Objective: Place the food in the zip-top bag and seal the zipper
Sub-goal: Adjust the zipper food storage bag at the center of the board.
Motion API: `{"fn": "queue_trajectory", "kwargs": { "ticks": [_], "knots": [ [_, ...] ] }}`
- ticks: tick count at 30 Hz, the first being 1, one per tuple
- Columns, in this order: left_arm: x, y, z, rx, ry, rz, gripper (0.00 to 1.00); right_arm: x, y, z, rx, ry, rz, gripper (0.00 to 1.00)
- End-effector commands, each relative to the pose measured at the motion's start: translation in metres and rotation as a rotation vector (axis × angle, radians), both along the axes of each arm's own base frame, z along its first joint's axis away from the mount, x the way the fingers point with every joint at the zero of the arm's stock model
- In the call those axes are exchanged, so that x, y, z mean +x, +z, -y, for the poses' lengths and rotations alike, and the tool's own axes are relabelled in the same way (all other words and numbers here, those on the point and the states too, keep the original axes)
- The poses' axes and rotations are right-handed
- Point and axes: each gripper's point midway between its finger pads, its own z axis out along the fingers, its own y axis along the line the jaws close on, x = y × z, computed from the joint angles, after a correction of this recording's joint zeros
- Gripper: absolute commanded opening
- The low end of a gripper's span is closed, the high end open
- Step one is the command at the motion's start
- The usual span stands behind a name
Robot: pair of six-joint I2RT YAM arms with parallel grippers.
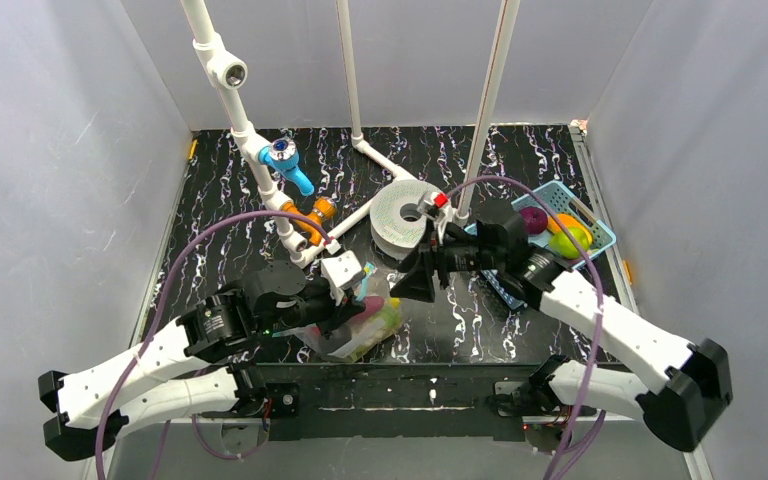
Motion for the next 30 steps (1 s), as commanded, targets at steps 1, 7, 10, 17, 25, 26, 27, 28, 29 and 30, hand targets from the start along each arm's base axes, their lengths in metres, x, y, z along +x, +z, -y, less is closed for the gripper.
{"fn": "queue_trajectory", "kwargs": {
  "ticks": [1,7,10,17,25,26,27,28,29,30],
  "knots": [
    [-0.003,0.000,0.005,-0.003,-0.028,-0.014,0.00,-0.004,0.034,-0.020,0.090,0.193,0.021,0.82],
    [-0.003,-0.004,0.008,0.020,-0.033,-0.027,0.00,0.009,0.038,-0.026,0.112,0.256,0.000,0.83],
    [-0.003,-0.007,0.009,0.033,-0.040,-0.035,0.00,0.006,0.037,-0.028,0.111,0.316,-0.026,0.82],
    [0.001,-0.008,0.009,0.043,-0.024,-0.023,0.00,-0.009,0.024,-0.024,0.104,0.423,-0.113,0.68],
    [0.000,-0.010,0.006,0.041,-0.013,-0.029,0.00,-0.007,0.014,-0.025,0.096,0.388,-0.138,0.48],
    [0.000,-0.010,0.006,0.039,-0.013,-0.030,0.00,-0.006,0.012,-0.025,0.095,0.386,-0.149,0.45],
    [0.000,-0.009,0.006,0.039,-0.012,-0.029,0.00,-0.006,0.011,-0.026,0.096,0.385,-0.151,0.45],
    [0.001,-0.009,0.005,0.038,-0.011,-0.027,0.00,-0.006,0.011,-0.026,0.095,0.383,-0.155,0.45],
    [0.001,-0.008,0.005,0.036,-0.010,-0.025,0.00,-0.006,0.010,-0.026,0.095,0.381,-0.156,0.45],
    [0.001,-0.006,0.005,0.033,-0.008,-0.023,0.00,-0.005,0.009,-0.026,0.094,0.377,-0.156,0.45]
  ]
}}
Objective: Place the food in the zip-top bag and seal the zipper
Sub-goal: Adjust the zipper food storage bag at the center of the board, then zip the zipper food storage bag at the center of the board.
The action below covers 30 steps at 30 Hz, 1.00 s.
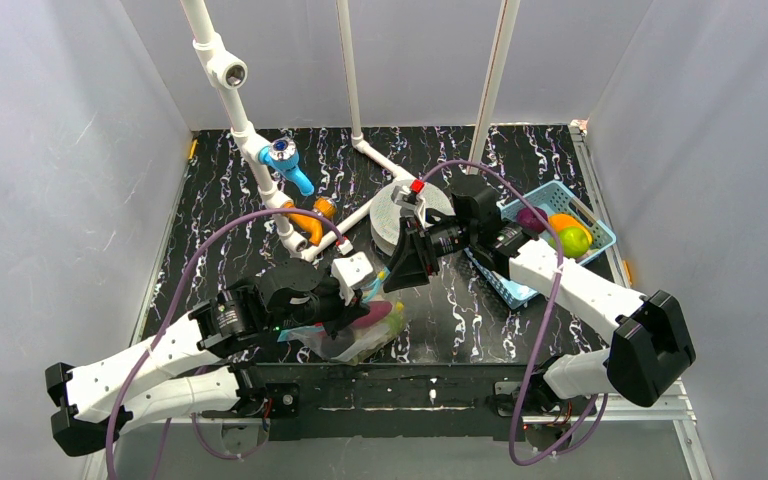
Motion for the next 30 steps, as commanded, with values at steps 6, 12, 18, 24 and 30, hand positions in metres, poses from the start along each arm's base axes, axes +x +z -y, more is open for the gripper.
{"fn": "queue_trajectory", "kwargs": {
  "ticks": [6,12,18,24,30],
  "knots": [
    [0.003,0.008,-0.004,-0.018,0.026,0.013,0.00,0.002,0.002,-0.002,0.026,-0.006,0.005,0.45],
    [0.001,0.010,-0.005,-0.031,0.034,-0.002,0.00,0.000,0.002,-0.003,0.038,0.003,-0.018,0.07],
    [0.008,0.025,-0.005,-0.062,0.162,-0.091,0.54,-0.002,0.007,-0.002,0.049,-0.006,-0.020,0.01],
    [0.011,0.050,0.016,-0.082,0.181,-0.159,0.67,-0.008,0.008,0.003,0.050,-0.009,-0.025,0.01],
    [0.034,0.068,0.033,-0.090,0.202,-0.074,0.51,-0.013,0.005,0.007,0.044,-0.011,-0.032,0.01]
  ]
}}
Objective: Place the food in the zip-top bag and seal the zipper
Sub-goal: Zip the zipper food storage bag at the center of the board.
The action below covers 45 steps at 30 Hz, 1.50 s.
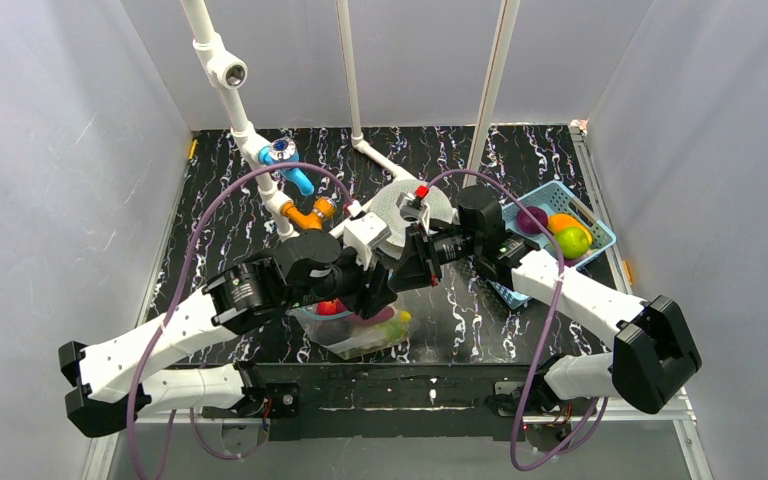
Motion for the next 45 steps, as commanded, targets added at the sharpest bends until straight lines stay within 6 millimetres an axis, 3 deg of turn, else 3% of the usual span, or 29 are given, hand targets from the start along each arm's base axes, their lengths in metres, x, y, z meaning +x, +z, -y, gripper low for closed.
{"fn": "queue_trajectory", "kwargs": {
  "ticks": [1,6,10,19,26,33,36,45],
  "knots": [
    [0.016,0.019,0.004,-0.005,0.035,0.060,0.50,-0.008,0.013,0.004,0.041,0.024,0.036,0.01],
    [0.003,0.015,0.019,-0.038,-0.079,-0.006,0.54,-0.011,0.015,0.008,0.044,0.023,0.048,0.01],
    [-0.001,0.010,0.019,-0.044,-0.102,-0.033,0.53,-0.013,0.015,0.009,0.042,0.029,0.049,0.01],
    [-0.005,0.003,0.025,-0.036,-0.134,-0.074,0.20,-0.015,0.017,0.011,0.044,0.028,0.052,0.01],
    [-0.001,-0.008,0.020,0.018,-0.110,-0.085,0.29,-0.015,0.018,0.011,0.045,0.029,0.056,0.01],
    [0.001,-0.008,0.016,0.010,-0.090,-0.077,0.18,-0.013,0.017,0.010,0.041,0.028,0.058,0.01],
    [0.000,-0.008,0.014,0.010,-0.096,-0.071,0.00,-0.012,0.016,0.009,0.039,0.019,0.060,0.01],
    [-0.006,-0.013,0.000,0.037,-0.095,-0.070,0.00,0.000,0.007,0.008,0.009,-0.110,0.049,0.01]
  ]
}}
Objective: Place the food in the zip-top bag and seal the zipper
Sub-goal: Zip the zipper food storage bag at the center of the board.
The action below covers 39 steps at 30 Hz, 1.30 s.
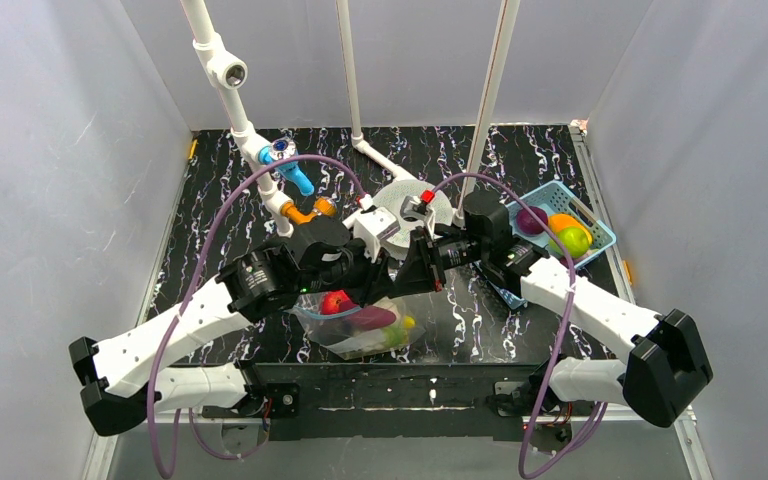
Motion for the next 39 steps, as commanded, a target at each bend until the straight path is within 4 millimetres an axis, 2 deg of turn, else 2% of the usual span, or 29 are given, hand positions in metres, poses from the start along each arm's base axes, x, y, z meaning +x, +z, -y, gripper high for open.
{"fn": "queue_trajectory", "kwargs": {
  "ticks": [1,4,6,9,11,14,17,26,33,39],
  "knots": [
    [-0.012,-0.003,-0.016,0.018,-0.029,-0.001,0.00,0.008,0.004,0.002,0.017,-0.088,0.020,0.01],
    [-0.018,0.000,-0.015,-0.013,-0.053,0.000,0.00,0.007,0.002,0.002,0.021,-0.083,0.011,0.01],
    [-0.020,0.002,-0.013,-0.037,-0.064,0.001,0.11,0.003,0.004,0.002,0.029,-0.056,0.003,0.01],
    [-0.022,0.003,-0.008,-0.047,-0.085,-0.006,0.13,0.002,0.006,0.002,0.032,-0.042,0.001,0.01],
    [-0.019,0.003,-0.006,-0.044,-0.078,-0.004,0.12,0.001,0.007,0.002,0.032,-0.033,0.002,0.01],
    [-0.012,0.003,-0.005,-0.032,-0.054,0.004,0.24,-0.001,0.009,0.003,0.029,-0.019,0.006,0.01],
    [-0.009,0.006,-0.001,-0.034,-0.050,0.011,0.24,-0.003,0.007,0.005,0.024,-0.015,0.012,0.01],
    [-0.005,0.006,-0.003,-0.040,-0.041,0.027,0.00,-0.005,0.005,0.006,0.020,-0.011,0.018,0.01],
    [-0.007,0.010,-0.009,-0.059,-0.031,0.044,0.00,0.001,0.000,0.006,-0.002,-0.061,0.030,0.01],
    [-0.013,0.001,-0.024,-0.057,0.004,0.026,0.00,0.015,-0.007,0.006,-0.012,-0.188,0.027,0.01]
  ]
}}
